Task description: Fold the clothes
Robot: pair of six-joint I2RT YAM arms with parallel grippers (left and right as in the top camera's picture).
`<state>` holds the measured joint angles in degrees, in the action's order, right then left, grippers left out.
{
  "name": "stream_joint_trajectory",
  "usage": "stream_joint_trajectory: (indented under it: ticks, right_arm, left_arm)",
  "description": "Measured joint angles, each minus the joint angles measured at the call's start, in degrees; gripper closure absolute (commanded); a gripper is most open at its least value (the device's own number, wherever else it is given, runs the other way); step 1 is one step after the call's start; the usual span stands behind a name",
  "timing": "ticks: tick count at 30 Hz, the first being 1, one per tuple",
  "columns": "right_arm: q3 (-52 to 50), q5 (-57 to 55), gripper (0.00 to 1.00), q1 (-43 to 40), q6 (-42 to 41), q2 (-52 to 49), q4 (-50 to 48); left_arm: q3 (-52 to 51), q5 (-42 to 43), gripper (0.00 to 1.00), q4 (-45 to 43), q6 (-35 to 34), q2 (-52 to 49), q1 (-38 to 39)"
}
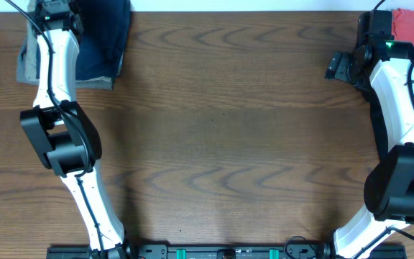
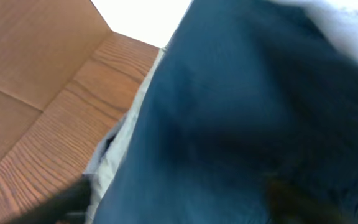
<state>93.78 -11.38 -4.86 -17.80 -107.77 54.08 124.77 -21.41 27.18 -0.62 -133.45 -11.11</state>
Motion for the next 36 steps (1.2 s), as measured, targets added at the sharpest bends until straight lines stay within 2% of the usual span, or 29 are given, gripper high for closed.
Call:
stream_joint_trajectory:
  ticks: [5, 11, 18, 22, 28, 36]
  right_arm:
    - [0.0, 0.0, 0.01, 0.0, 0.0, 0.0, 0.0]
    - [0.0, 0.0, 0.01, 0.0, 0.0, 0.0, 0.0]
    - [0.0, 0.0, 0.01, 0.0, 0.0, 0.0, 0.0]
    - [0.0, 0.0, 0.01, 0.0, 0.0, 0.0, 0.0]
    - [0.0, 0.0, 0.01, 0.0, 0.0, 0.0, 0.0]
    - [0.0, 0.0, 0.01, 0.0, 0.0, 0.0, 0.0]
  left_arm:
    - [0.0, 0.0, 0.02, 2.1, 3.7, 0.0, -0.1]
    - [0.0, 0.0, 0.02, 7.3, 4.6, 0.1, 0.2]
    - [0.0, 0.9, 0.02, 19.5, -0.9, 3.3, 1.3]
    - [0.0, 7.2, 0.02, 25.8, -4.2, 9.0, 2.8]
    - [0.7, 21.8, 0.02, 37.4, -6.2, 18.6, 5.3]
    - [1.0, 27.8, 0.02, 51.4, -6.7, 25.7, 9.2]
